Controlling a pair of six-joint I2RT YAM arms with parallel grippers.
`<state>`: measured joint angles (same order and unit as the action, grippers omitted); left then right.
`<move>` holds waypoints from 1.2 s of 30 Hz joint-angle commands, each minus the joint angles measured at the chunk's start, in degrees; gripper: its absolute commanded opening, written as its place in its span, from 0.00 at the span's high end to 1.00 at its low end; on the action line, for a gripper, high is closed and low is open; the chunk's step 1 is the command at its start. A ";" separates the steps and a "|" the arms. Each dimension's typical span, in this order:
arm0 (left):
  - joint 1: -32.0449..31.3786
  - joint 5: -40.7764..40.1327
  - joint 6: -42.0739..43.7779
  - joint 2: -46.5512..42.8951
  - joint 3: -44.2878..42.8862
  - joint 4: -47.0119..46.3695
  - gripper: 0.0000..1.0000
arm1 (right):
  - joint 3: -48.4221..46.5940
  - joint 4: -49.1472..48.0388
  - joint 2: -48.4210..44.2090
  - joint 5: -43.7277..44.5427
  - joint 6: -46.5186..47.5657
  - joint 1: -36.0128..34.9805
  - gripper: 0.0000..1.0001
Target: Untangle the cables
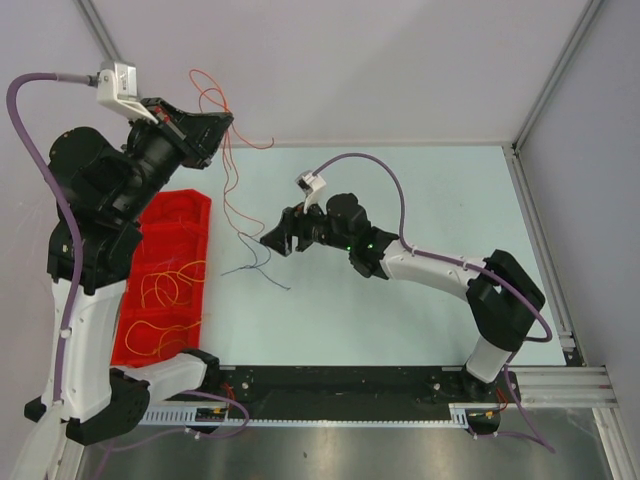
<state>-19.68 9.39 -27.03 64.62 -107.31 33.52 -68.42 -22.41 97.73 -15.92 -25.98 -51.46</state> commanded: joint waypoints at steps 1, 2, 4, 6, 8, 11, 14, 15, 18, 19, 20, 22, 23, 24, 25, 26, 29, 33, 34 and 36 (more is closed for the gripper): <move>0.26 1.34 -0.92 -1.25 0.61 -2.23 1.00 | -2.68 0.44 -1.58 1.15 1.98 -1.27 0.28; 0.26 1.34 -0.92 -1.34 0.78 -2.14 1.00 | -2.59 1.14 -1.84 1.33 2.24 -1.36 0.28; 0.17 1.42 -0.84 -1.51 0.78 -1.97 1.00 | -2.68 1.84 -2.11 1.07 2.60 -1.45 0.28; 0.26 1.34 -0.75 -1.60 0.78 -1.70 0.99 | -2.59 2.46 -2.72 1.07 3.03 -1.36 0.28; 0.26 1.16 -0.66 -1.69 1.05 -1.53 1.00 | -2.59 3.51 -3.42 1.85 3.56 -0.84 0.28; 0.26 1.33 -0.83 -1.87 1.57 -1.88 1.00 | -2.59 4.74 -4.48 1.69 2.95 0.57 0.28; 0.26 1.34 -0.92 -1.87 2.10 -1.96 1.00 | -2.15 5.63 -5.62 1.60 2.86 1.10 0.28; 0.26 1.34 -1.01 -1.87 2.19 -2.23 1.00 | -1.72 5.89 -6.06 1.77 2.86 0.93 0.28; 0.26 1.51 -1.54 -1.78 2.72 -2.93 1.00 | -1.01 6.15 -7.73 2.39 2.86 0.22 0.28; 0.26 1.51 -1.63 -1.78 2.89 -3.02 1.00 | -0.84 6.42 -8.43 2.91 2.77 0.05 0.28; 0.17 1.68 -1.80 -1.78 2.98 -3.28 1.00 | -0.75 6.33 -8.78 3.09 2.51 -0.39 0.28; 0.26 2.04 -2.15 -1.60 2.98 -3.55 1.00 | -0.75 6.33 -9.05 3.26 2.60 -0.57 0.28; 0.17 2.39 -2.24 -1.52 3.07 -3.81 1.00 | -0.75 6.50 -9.05 3.53 2.69 -0.66 0.28; 0.26 2.56 -2.50 -1.60 3.16 -3.72 1.00 | -0.66 6.51 -8.88 3.79 2.69 -0.66 0.28; 0.26 2.57 -2.51 -1.52 3.07 -3.90 1.00 | -0.75 6.42 -8.79 3.97 2.86 -0.66 0.28; 0.26 2.74 -2.59 -1.51 3.07 -3.81 1.00 | -0.75 6.42 -8.44 4.23 2.95 -0.57 0.27; 0.26 2.92 -2.68 -1.78 2.98 -3.64 1.00 | -0.75 6.42 -7.39 4.23 3.39 -0.39 0.27; 0.26 3.01 -2.51 -1.78 2.28 -3.28 1.00 | -0.75 7.03 -5.63 3.36 4.35 -0.48 0.28; 0.26 3.18 -2.51 -1.60 2.28 -3.28 1.00 | -0.75 6.95 -5.28 3.01 4.36 -0.57 0.28; 0.17 3.18 -2.51 -1.51 2.19 -3.28 1.00 | -0.75 6.42 -3.79 1.26 4.18 -0.66 0.30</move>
<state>-19.68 11.05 -28.51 63.44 -104.18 31.86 -68.73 -15.09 91.37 -12.88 -23.07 -51.94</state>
